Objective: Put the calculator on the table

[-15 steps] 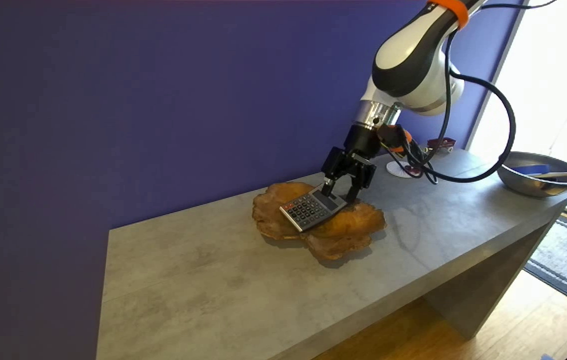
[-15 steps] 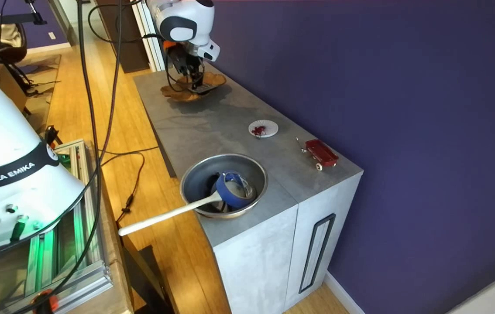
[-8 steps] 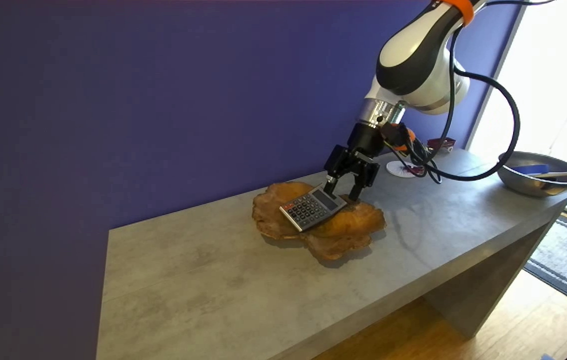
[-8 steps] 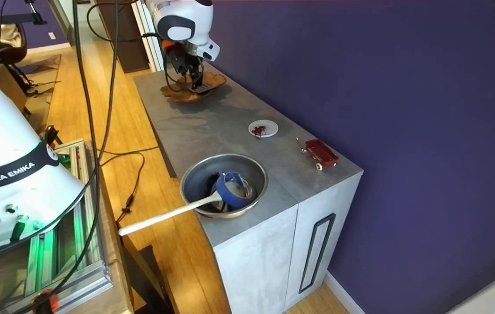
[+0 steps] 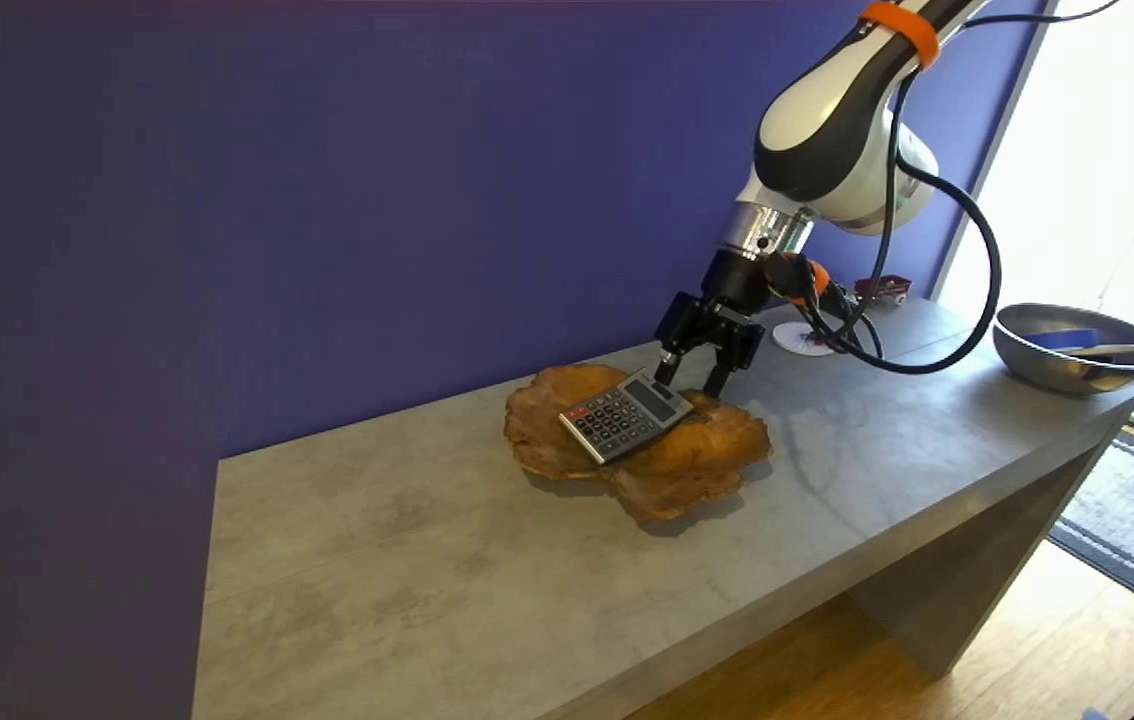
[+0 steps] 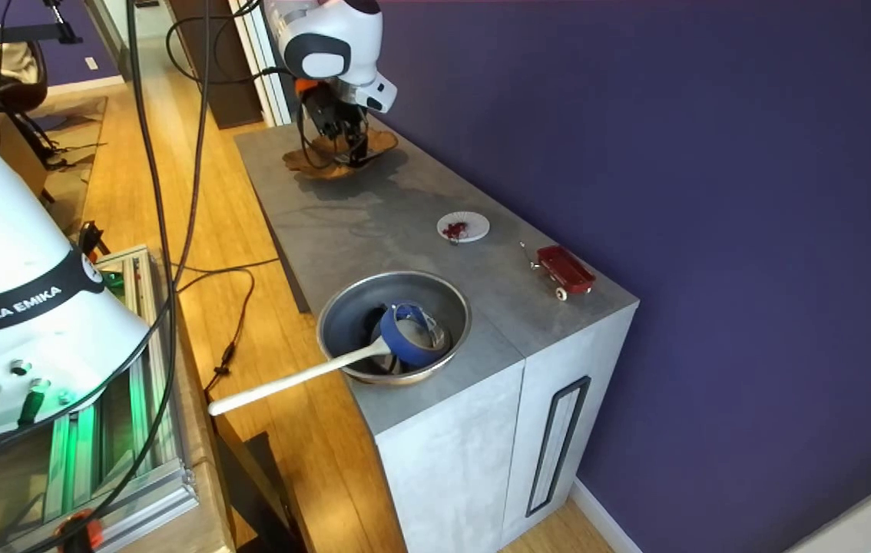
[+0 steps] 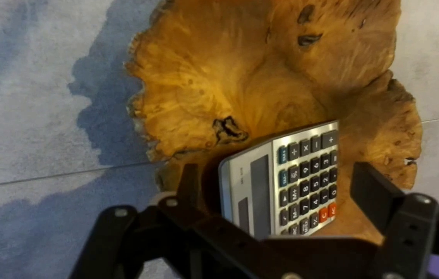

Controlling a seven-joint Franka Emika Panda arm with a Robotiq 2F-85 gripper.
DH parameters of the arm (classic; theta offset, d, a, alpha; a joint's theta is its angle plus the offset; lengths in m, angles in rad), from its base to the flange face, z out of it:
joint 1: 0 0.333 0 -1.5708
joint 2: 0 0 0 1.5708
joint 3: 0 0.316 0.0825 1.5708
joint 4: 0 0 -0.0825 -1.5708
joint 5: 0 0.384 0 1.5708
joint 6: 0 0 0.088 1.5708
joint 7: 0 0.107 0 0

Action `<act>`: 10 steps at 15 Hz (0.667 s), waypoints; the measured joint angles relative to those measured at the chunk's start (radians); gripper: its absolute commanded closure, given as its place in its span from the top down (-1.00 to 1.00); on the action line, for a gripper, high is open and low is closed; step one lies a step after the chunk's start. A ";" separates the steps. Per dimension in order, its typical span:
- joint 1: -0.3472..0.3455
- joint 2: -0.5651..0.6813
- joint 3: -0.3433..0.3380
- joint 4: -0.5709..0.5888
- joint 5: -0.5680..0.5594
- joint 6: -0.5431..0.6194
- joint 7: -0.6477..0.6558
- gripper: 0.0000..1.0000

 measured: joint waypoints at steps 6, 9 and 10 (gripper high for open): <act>0.004 0.026 0.003 0.008 0.000 0.045 -0.002 1.00; 0.000 0.045 0.012 0.028 0.000 0.050 -0.009 1.00; 0.000 0.051 0.016 0.036 0.000 0.048 -0.010 1.00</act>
